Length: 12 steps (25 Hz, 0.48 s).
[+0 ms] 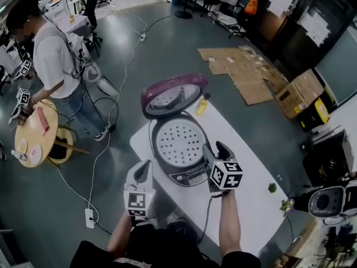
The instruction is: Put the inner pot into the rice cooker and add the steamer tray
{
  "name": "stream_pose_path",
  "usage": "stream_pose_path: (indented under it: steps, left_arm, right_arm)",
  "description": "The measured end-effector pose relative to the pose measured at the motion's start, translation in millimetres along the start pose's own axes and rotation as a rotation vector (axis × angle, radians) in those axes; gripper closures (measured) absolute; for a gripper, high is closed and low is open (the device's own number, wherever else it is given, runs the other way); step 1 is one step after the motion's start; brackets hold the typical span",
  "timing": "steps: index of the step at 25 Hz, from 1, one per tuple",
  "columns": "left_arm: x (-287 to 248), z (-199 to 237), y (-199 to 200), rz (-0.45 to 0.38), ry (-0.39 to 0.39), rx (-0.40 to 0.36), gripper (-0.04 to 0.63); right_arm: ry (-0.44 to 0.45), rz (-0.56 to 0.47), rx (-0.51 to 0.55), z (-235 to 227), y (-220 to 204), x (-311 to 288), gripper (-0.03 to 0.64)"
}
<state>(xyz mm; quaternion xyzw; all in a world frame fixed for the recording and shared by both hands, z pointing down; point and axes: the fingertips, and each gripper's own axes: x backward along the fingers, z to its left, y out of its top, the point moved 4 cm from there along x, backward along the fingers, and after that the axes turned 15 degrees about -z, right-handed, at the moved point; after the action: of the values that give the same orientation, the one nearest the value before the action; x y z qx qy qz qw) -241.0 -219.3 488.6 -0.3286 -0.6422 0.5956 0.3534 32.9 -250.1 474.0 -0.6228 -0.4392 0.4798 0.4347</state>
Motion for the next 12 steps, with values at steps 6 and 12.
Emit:
stream_pose_path:
  steps: [6, 12]
  left_arm:
    - [6, -13, 21, -0.051, -0.102, -0.013, 0.584]
    - [10, -36, 32, -0.082, -0.220, -0.031, 0.584]
  right_arm:
    - [-0.051, -0.160, 0.000, 19, 14, 60, 0.380]
    - [-0.191, -0.257, 0.049, 30, 2, 128, 0.417]
